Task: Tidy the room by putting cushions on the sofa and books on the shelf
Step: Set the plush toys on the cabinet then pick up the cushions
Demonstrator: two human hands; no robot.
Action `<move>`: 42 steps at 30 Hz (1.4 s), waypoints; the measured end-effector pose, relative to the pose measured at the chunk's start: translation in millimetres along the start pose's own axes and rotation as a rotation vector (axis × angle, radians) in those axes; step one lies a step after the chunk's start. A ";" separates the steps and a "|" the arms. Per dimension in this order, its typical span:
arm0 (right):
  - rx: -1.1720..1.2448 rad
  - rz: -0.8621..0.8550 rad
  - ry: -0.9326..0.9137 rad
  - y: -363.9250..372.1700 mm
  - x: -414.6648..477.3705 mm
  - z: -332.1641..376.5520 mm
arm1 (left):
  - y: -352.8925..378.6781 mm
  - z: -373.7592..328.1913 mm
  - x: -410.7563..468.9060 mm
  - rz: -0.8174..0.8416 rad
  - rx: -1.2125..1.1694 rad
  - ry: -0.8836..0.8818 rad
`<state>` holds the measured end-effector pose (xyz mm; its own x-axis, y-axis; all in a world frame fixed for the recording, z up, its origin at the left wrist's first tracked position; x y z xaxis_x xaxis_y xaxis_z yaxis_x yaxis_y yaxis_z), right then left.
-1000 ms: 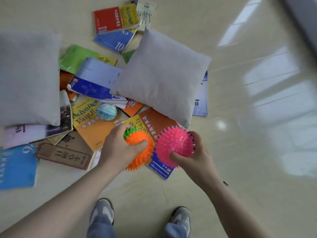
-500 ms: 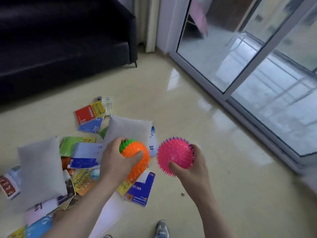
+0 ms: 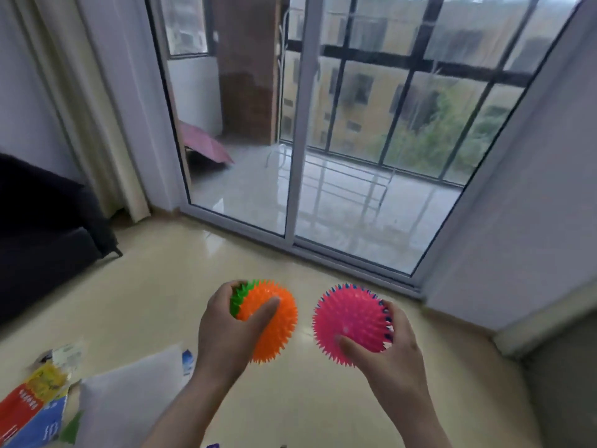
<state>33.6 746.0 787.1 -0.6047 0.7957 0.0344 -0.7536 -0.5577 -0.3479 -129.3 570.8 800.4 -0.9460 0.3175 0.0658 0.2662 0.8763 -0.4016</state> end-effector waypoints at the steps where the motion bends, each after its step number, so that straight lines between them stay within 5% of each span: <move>1: 0.011 -0.050 -0.010 -30.0 9.6 -2.6 | 25.4 -22.4 -0.6 0.033 -0.008 0.035; 13: 0.095 -0.434 0.055 -285.3 68.7 -76.0 | 291.5 -162.8 -29.1 0.400 -0.146 0.196; 31: 0.043 -0.904 0.165 -476.2 188.7 -140.1 | 596.1 -309.8 21.7 0.787 -0.208 0.384; 42: 0.018 -1.066 0.236 -628.4 205.5 -225.0 | 785.5 -367.8 -50.6 0.959 -0.155 0.494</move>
<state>440.9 1313.1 802.1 0.4243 0.8963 0.1289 -0.8658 0.4432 -0.2323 195.7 1376.4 817.5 -0.1625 0.9737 0.1598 0.9070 0.2112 -0.3645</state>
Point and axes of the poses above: each hand's wrist, its own x-axis towards the middle knuckle, its own y-axis out of the palm, z = x × y, the point moved 4 cm from there along x, towards the middle knuckle, and after that the axes turned 5 degrees about x, right-handed, at the moved point
